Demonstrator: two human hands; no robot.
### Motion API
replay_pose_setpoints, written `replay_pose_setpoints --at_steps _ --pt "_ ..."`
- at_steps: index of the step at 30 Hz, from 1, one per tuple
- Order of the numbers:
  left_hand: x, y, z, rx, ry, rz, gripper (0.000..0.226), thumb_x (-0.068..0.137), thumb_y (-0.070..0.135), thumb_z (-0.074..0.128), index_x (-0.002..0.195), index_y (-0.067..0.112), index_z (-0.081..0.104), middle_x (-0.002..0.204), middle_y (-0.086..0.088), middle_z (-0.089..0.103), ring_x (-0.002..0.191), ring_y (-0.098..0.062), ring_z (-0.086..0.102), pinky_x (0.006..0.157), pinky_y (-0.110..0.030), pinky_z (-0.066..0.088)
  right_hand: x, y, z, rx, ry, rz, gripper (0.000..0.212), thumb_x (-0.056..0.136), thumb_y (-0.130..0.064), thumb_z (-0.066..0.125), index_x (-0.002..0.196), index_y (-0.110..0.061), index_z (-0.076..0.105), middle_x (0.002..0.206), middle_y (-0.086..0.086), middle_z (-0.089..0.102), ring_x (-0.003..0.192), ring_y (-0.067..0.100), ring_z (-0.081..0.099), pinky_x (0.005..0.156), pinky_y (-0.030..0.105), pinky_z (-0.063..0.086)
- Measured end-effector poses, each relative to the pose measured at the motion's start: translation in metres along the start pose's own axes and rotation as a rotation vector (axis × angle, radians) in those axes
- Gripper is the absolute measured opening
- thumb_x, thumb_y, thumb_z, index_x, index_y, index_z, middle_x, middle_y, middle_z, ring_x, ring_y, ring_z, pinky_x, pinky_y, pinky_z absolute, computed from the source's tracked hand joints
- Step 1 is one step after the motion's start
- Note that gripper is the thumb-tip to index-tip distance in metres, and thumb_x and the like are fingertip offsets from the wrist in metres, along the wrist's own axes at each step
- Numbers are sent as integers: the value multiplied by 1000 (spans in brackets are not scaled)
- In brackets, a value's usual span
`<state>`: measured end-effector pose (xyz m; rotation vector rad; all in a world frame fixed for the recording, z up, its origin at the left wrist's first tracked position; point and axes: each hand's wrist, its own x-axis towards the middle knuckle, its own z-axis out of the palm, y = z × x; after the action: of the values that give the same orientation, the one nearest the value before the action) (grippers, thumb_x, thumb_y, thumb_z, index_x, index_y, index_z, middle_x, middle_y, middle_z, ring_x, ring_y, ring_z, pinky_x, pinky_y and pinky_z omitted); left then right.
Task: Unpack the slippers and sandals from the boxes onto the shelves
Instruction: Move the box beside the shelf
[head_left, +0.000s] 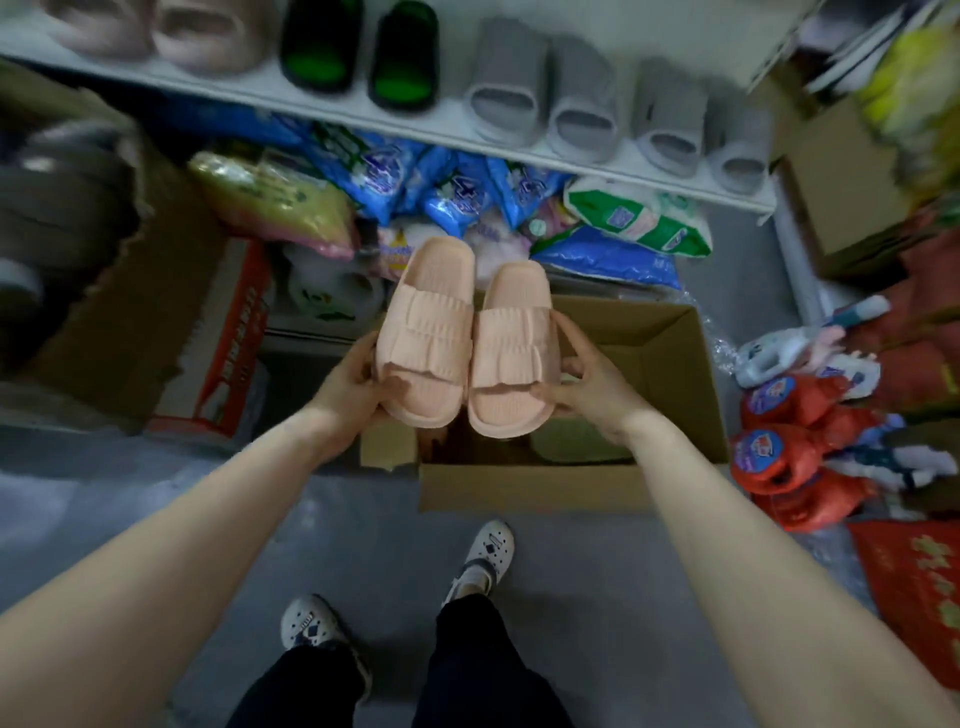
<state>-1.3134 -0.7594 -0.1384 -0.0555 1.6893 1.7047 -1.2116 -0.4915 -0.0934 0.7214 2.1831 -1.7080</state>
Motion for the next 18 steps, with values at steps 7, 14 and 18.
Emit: replay_pose_setpoints --at_steps 7,14,18 --pt "-89 72 -110 42 89 204 78 88 3 61 147 36 23 123 14 49 112 -12 54 76 -31 58 -33 -94 96 -3 26 -217 86 78 -6 78 141 -47 36 140 7 51 124 23 54 95 48 54" --pt "-146 122 -208 89 171 406 81 86 0 62 148 34 23 134 -12 51 117 -26 56 76 -29 54 -33 -194 170 -107 -1 -400 86 81 -10 77 149 -39 31 129 3 54 106 15 63 80 35 59" --pt "-162 148 -246 59 313 412 78 88 -8 51 145 39 26 126 -8 53 106 -19 59 63 -22 55 -18 -246 201 -108 -70 -476 83 83 -5 73 148 -36 33 125 1 57 97 11 68 72 30 60"
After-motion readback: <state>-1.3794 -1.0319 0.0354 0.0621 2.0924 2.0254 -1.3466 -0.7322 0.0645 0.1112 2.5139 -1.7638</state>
